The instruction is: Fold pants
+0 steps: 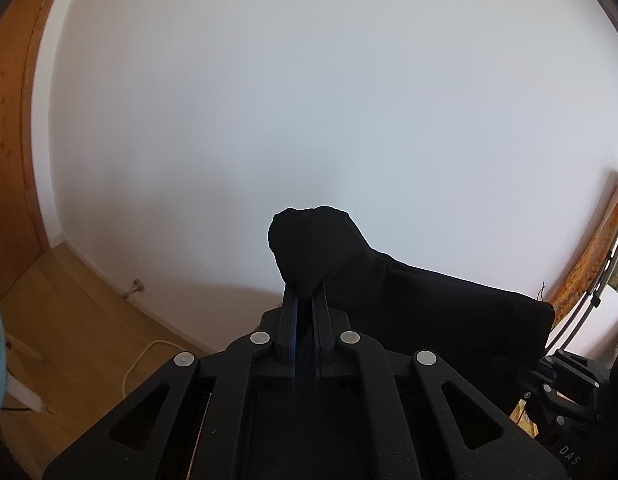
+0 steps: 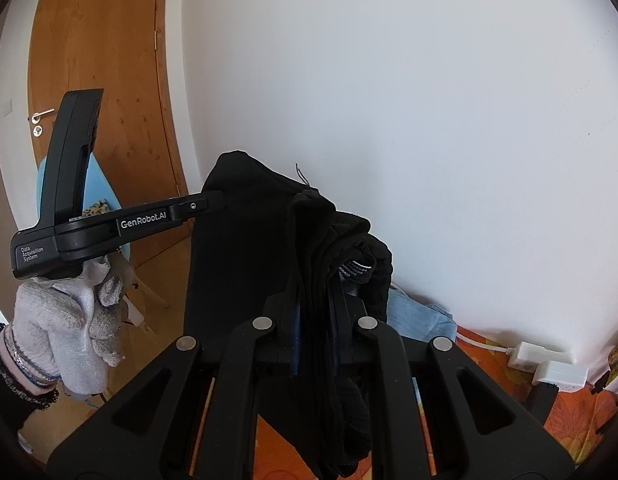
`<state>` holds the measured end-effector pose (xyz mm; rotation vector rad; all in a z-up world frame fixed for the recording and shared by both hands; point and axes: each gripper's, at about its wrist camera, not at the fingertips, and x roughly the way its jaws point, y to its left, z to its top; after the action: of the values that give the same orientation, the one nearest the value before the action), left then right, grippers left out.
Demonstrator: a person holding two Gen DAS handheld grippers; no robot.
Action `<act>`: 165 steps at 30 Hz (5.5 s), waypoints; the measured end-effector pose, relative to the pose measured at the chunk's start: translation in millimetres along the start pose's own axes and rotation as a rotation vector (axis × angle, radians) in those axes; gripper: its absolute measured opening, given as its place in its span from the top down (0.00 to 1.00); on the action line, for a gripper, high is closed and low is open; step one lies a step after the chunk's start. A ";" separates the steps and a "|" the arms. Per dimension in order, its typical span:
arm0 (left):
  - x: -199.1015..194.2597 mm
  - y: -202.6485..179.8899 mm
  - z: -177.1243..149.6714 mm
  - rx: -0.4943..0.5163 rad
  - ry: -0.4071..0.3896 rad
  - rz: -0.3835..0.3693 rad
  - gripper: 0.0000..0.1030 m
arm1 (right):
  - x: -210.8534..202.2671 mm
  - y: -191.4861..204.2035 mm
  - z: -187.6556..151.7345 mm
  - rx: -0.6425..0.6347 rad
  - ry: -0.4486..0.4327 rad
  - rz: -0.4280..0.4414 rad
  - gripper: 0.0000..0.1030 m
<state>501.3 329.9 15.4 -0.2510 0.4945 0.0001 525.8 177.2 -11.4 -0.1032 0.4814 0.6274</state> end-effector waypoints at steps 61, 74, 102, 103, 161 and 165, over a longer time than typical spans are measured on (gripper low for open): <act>12.2 -37.6 -62.4 0.084 0.177 0.095 0.45 | -26.4 -84.2 -61.0 0.062 0.172 -0.135 0.41; -95.5 -75.8 -85.5 0.100 0.097 0.050 0.25 | -146.1 -67.9 -47.9 0.086 0.046 -0.155 0.09; -259.4 -150.2 -215.0 0.082 0.098 0.086 0.15 | -352.3 -19.7 -146.3 0.052 0.037 -0.293 0.00; -261.2 -153.7 -220.7 0.085 0.105 0.088 0.15 | -355.2 -21.1 -151.5 0.058 0.044 -0.292 0.00; -264.1 -175.6 -258.7 0.084 0.140 0.137 0.15 | -369.8 -32.3 -191.1 0.074 0.057 -0.342 0.00; -264.7 -175.5 -258.6 0.084 0.139 0.137 0.15 | -369.9 -31.9 -190.9 0.077 0.058 -0.340 0.00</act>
<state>157.4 114.2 -38.4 -0.1350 0.6479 0.0961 207.7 -93.2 -10.8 -0.1274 0.5293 0.2726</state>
